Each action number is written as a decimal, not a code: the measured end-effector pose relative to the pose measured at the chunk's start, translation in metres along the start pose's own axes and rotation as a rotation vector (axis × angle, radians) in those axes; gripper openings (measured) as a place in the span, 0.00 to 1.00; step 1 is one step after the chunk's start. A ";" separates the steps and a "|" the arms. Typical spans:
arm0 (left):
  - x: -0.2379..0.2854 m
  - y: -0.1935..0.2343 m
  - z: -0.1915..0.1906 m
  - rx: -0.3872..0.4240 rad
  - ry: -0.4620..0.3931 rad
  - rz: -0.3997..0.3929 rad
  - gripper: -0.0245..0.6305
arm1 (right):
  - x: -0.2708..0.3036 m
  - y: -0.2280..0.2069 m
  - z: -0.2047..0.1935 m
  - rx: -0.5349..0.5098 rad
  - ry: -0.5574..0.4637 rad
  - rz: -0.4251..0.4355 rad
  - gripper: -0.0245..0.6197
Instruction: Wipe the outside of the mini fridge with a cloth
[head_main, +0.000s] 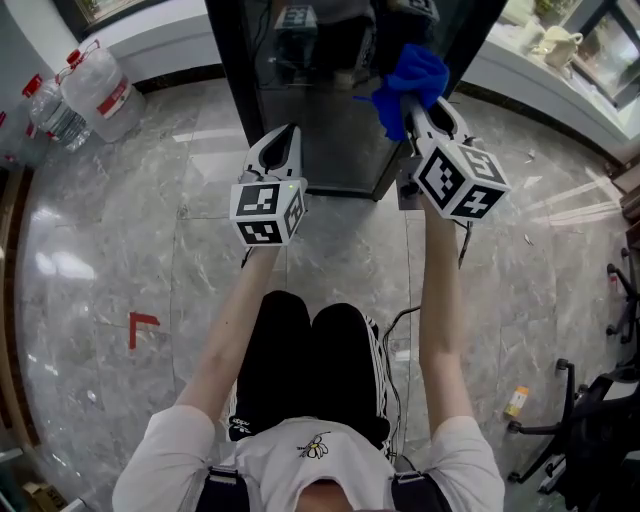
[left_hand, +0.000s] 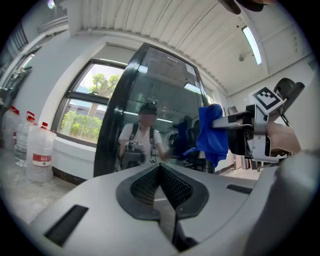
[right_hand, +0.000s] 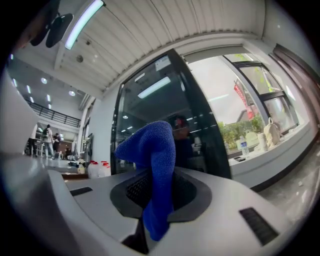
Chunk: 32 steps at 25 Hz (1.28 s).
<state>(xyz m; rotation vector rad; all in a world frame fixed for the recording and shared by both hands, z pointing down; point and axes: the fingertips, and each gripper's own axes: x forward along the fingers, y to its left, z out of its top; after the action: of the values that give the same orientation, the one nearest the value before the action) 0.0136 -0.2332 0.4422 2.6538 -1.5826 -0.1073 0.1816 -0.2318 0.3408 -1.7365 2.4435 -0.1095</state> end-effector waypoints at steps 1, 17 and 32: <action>-0.003 0.008 -0.002 -0.003 0.001 0.014 0.04 | 0.009 0.018 -0.006 -0.006 0.005 0.032 0.16; -0.048 0.093 -0.043 -0.064 0.038 0.130 0.04 | 0.119 0.209 -0.104 -0.048 0.139 0.309 0.16; -0.040 0.099 -0.040 -0.141 -0.003 0.199 0.04 | 0.145 0.192 -0.118 -0.005 0.133 0.243 0.16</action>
<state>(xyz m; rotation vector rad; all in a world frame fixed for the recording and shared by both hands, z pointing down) -0.0887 -0.2444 0.4914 2.3790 -1.7593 -0.2059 -0.0633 -0.3077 0.4194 -1.4625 2.7300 -0.1977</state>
